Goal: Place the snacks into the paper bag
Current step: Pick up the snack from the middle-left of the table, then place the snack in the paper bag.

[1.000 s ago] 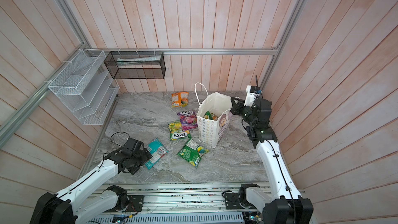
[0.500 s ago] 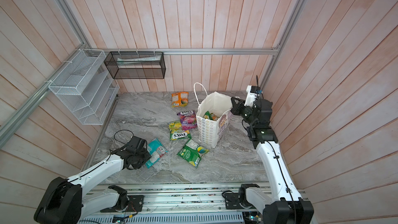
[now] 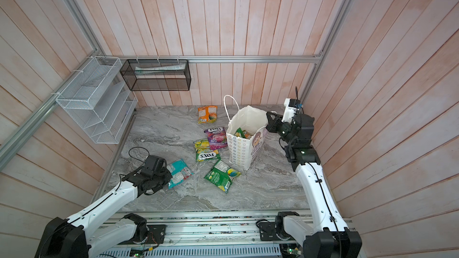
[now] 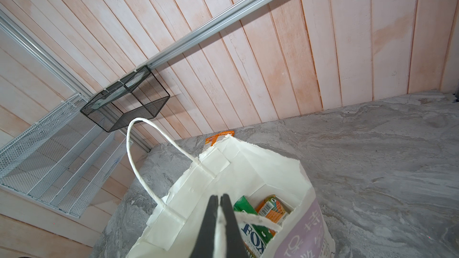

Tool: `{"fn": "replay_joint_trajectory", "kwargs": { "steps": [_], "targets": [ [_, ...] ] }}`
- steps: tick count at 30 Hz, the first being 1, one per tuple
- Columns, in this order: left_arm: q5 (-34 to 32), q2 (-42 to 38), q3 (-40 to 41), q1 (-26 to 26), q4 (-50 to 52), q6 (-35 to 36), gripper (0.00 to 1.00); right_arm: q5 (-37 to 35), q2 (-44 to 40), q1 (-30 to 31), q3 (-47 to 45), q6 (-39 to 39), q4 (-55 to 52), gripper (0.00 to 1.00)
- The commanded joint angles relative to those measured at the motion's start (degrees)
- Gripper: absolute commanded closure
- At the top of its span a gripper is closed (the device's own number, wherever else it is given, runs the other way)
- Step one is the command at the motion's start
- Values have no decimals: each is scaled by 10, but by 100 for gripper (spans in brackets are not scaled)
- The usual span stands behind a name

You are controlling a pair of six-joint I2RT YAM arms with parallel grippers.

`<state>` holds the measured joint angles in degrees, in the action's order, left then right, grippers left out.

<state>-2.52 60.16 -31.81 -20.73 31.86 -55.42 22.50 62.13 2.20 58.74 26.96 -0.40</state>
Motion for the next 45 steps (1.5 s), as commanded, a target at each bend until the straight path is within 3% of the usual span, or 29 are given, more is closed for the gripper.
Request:
{"fn": "replay_joint_trajectory", "kwargs": {
  "steps": [1,7,11,16,21,23,27,29,32,36,41,45],
  "targets": [
    [4,-22,-56,-4,21,32,96,-20,-11,-3,0,-1,-2,100],
    [5,-23,-160,-31,35,85,97,-61,-10,-3,16,6,-40,100],
    [-12,4,-270,-88,39,131,97,-75,-7,-3,20,15,-55,100],
    [-64,61,-406,-168,34,182,97,-96,-1,-3,51,21,-110,65],
    [-69,102,-481,-209,-9,227,97,-134,-12,-2,103,35,-195,39],
    [-72,116,-509,-228,-26,244,97,-147,-24,6,109,55,-221,34],
    [-92,139,-546,-258,-55,277,97,-287,-31,119,104,101,-250,14],
    [-92,147,-550,-261,-68,285,97,-367,-2,190,120,119,-276,10],
    [-88,147,-543,-261,-82,287,97,-428,32,221,140,185,-315,10],
    [-96,132,-522,-261,-90,289,97,-470,70,239,153,265,-360,20],
    [-99,105,-500,-261,-111,309,97,-477,99,242,151,305,-367,29],
    [-71,105,-507,-261,-127,324,97,-482,99,241,141,316,-358,44]
  ]
}}
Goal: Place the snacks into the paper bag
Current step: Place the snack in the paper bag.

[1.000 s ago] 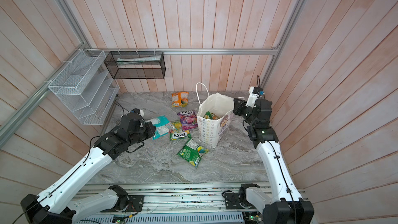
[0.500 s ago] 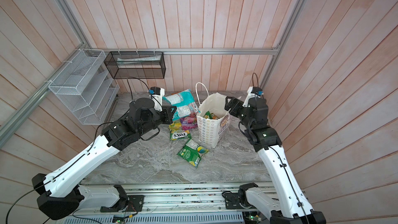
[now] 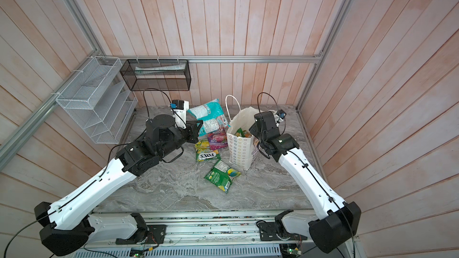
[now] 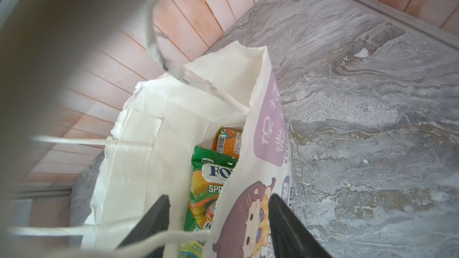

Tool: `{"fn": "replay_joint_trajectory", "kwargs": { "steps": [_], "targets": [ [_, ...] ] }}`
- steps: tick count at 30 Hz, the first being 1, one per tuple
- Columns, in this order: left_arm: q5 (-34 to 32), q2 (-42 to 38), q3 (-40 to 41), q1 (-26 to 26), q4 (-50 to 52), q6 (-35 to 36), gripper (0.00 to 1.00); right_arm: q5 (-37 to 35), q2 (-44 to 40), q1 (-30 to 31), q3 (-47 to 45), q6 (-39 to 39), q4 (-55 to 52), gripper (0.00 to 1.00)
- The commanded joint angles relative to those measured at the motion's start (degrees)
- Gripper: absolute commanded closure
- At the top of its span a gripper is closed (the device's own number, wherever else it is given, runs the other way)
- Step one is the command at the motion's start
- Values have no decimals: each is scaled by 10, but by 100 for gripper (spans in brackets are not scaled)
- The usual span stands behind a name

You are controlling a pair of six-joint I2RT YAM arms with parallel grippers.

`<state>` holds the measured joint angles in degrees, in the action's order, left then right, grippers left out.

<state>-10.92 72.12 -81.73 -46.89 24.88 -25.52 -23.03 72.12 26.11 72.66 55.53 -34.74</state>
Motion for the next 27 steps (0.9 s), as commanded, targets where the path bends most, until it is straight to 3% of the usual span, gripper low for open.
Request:
{"fn": "replay_joint_trajectory", "kwargs": {
  "steps": [1,5,9,16,27],
  "targets": [
    [23,-12,-13,1,-60,27,97,-25,-1,2,0,30,-13,50],
    [51,9,-37,-3,-68,39,96,-8,-3,-3,-13,29,-8,69],
    [82,44,-66,-6,-70,55,97,13,-15,-13,-31,28,3,73],
    [120,119,-125,-12,-72,73,96,59,-51,-41,-67,-1,31,100],
    [91,268,-262,-40,-16,123,96,162,-63,-103,-76,-123,65,100]
  ]
}}
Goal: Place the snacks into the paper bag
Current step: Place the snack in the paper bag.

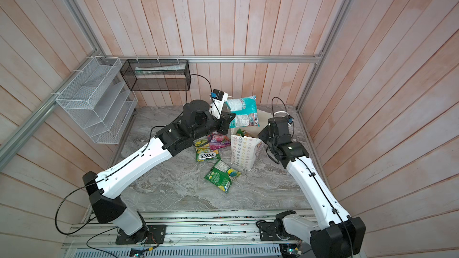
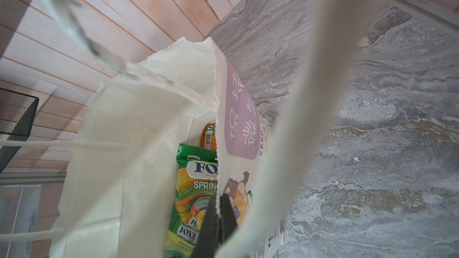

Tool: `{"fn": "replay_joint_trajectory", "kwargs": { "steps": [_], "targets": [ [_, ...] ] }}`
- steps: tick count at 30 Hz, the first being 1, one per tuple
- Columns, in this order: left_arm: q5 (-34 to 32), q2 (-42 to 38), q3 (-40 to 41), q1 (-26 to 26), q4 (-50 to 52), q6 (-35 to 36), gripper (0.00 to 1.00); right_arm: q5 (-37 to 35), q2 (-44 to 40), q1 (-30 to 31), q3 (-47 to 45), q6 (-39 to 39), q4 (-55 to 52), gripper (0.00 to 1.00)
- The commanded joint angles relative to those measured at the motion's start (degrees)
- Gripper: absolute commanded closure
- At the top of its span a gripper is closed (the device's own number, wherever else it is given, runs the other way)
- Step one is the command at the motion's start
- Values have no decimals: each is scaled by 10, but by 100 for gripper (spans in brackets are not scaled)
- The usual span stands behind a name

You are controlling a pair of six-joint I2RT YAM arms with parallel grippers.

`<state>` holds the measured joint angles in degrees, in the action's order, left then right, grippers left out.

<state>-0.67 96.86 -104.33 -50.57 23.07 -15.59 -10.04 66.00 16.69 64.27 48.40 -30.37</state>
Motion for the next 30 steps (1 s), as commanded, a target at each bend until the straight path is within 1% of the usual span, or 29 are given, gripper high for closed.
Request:
{"fn": "replay_joint_trajectory", "kwargs": {
  "steps": [1,3,5,7,10,11,14,18,19,20,23,25,27,30],
  "targets": [
    [-15,36,-50,-5,8,25,96,39,1,-12,13,-62,20,100],
    [-29,67,-81,-14,28,34,96,47,6,-19,21,-76,16,100],
    [-75,100,-118,-27,54,45,97,53,7,-30,23,-89,13,100],
    [-96,133,-154,-36,79,53,96,68,4,-45,22,-100,16,100],
    [-128,187,-227,-36,131,63,96,79,0,-65,19,-110,17,100],
    [-137,205,-253,-53,151,69,96,83,-2,-71,17,-113,18,100],
    [-134,240,-303,-61,185,78,96,88,-4,-75,20,-126,19,100],
    [-125,265,-329,-66,202,75,97,84,-1,-77,28,-143,16,100],
    [-122,271,-338,-67,207,74,94,87,0,-77,29,-146,16,100],
    [-122,276,-347,-67,211,73,86,88,1,-77,29,-149,17,100],
    [-126,280,-359,-67,212,68,57,92,2,-77,31,-153,17,100],
    [-120,278,-366,-67,207,66,41,94,1,-77,30,-155,17,100],
    [-112,273,-373,-67,201,65,31,96,-2,-77,28,-156,18,100],
    [-101,258,-387,-67,206,58,25,99,-6,-77,25,-156,20,100]
  ]
}}
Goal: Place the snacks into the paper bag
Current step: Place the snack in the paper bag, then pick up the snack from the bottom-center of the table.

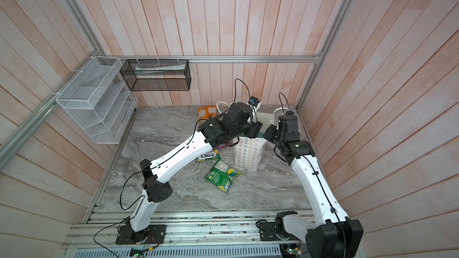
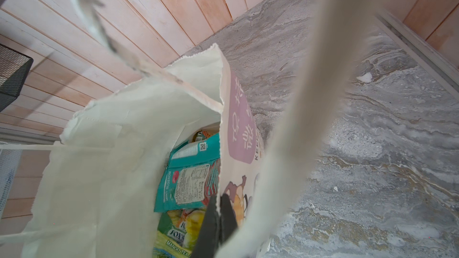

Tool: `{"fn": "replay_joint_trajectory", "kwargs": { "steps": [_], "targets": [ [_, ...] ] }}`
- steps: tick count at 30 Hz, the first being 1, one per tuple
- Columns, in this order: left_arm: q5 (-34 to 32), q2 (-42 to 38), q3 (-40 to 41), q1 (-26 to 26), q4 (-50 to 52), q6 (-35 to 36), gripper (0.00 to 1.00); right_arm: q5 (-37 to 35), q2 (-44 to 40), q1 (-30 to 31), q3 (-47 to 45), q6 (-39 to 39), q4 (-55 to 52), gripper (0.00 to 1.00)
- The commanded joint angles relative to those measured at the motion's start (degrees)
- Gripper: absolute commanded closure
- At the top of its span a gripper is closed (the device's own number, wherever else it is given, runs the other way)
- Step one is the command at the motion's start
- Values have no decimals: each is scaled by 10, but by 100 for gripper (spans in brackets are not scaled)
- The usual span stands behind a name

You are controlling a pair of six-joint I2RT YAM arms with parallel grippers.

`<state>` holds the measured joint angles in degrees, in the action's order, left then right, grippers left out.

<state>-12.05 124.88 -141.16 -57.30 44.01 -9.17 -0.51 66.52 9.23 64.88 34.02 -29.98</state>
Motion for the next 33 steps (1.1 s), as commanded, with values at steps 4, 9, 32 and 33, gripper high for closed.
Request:
{"fn": "replay_joint_trajectory", "kwargs": {
  "steps": [4,9,32,33],
  "targets": [
    [39,-75,5,1,-9,-20,14,4,-11,-3,22,-21,16,100],
    [55,-180,116,2,-49,-38,0,14,-10,-3,23,-31,14,100],
    [107,-622,912,94,-219,-214,0,6,-43,-3,-5,-23,11,100],
    [112,-610,925,94,-221,-217,0,7,-44,-3,-6,-24,10,100]
  ]
}}
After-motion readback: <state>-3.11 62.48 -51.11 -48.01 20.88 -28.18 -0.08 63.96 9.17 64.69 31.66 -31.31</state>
